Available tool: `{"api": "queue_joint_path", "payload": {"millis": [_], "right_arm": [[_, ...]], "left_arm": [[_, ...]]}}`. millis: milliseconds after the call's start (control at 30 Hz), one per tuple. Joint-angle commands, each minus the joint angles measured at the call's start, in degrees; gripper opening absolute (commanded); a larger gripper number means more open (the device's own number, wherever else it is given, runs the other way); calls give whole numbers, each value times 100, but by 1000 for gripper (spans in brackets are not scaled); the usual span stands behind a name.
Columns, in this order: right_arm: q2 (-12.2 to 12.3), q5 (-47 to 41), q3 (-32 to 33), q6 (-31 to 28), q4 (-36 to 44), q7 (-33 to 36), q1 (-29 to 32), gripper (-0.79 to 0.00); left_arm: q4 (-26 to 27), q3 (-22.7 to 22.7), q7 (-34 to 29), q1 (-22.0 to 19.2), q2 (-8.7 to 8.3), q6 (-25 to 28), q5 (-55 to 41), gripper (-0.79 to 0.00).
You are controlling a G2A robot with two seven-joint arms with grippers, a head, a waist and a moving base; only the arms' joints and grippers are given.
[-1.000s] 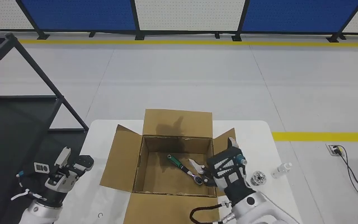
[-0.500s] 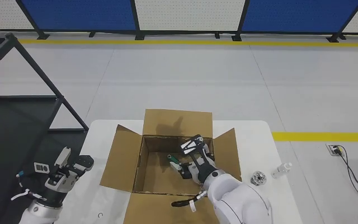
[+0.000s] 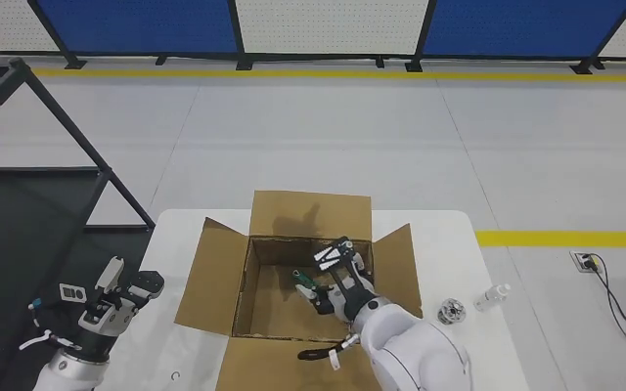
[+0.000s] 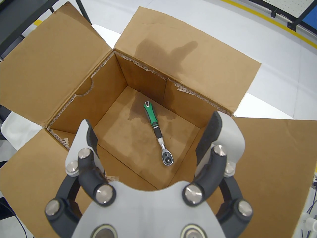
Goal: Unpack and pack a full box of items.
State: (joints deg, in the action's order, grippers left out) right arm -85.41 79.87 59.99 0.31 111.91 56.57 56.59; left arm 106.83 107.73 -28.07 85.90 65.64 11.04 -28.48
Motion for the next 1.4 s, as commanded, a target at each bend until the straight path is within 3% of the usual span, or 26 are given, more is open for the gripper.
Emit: {"api": "queue_joint_path", "payload": {"millis": [0, 367, 500, 633, 1100, 1367], "right_arm": [[-26, -88, -95, -107, -322, 76, -191, 0], [-317, -1213, -455, -225, -2907, 967, -2057, 0], [-371, -1949, -389, -640, -3825, 1408, -2488, 0], [-407, -2137, -480, -825, -4431, 1733, -2788, 0], [-426, -1993, -601, -791, -4592, 1782, -2872, 0], [-472, -2095, -825, -1526, -5290, 1532, -3088, 0]], "left_arm": [[0, 0, 0, 0, 0, 0, 0, 0], [0, 0, 0, 0, 0, 0, 0, 0], [0, 0, 0, 0, 0, 0, 0, 0], [0, 0, 0, 0, 0, 0, 0, 0], [0, 0, 0, 0, 0, 0, 0, 0], [0, 0, 0, 0, 0, 0, 0, 0]]}}
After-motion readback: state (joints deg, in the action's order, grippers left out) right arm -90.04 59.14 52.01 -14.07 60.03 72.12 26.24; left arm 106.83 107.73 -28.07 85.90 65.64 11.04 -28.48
